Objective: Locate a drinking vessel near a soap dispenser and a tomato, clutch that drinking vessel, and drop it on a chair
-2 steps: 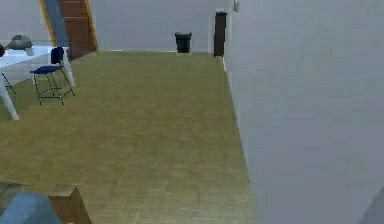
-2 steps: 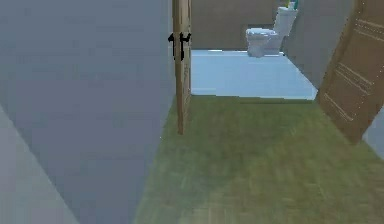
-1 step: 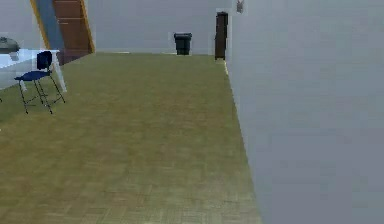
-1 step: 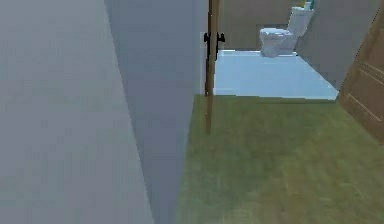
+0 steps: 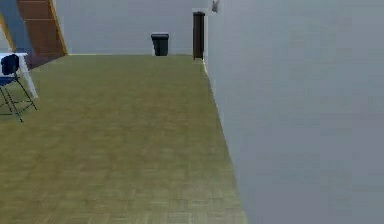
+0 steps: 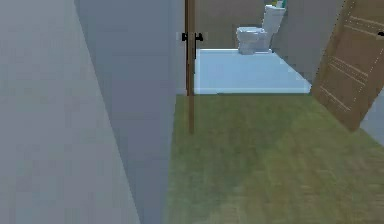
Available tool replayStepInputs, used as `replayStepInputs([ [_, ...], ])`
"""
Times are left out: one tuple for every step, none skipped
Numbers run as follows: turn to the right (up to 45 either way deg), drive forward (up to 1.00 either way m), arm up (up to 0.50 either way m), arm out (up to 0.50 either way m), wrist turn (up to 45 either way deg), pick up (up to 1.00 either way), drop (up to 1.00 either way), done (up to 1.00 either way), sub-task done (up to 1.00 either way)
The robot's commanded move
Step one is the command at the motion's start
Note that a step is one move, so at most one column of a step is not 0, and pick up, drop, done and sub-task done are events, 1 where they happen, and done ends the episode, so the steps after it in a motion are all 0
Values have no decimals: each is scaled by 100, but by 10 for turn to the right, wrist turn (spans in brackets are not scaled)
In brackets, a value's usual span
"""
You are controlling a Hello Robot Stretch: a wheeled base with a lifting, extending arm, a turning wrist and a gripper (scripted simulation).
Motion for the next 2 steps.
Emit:
replayStepInputs([
  [0,75,0,0,0,0,0,0,0],
  [-360,0,0,0,0,0,0,0,0],
])
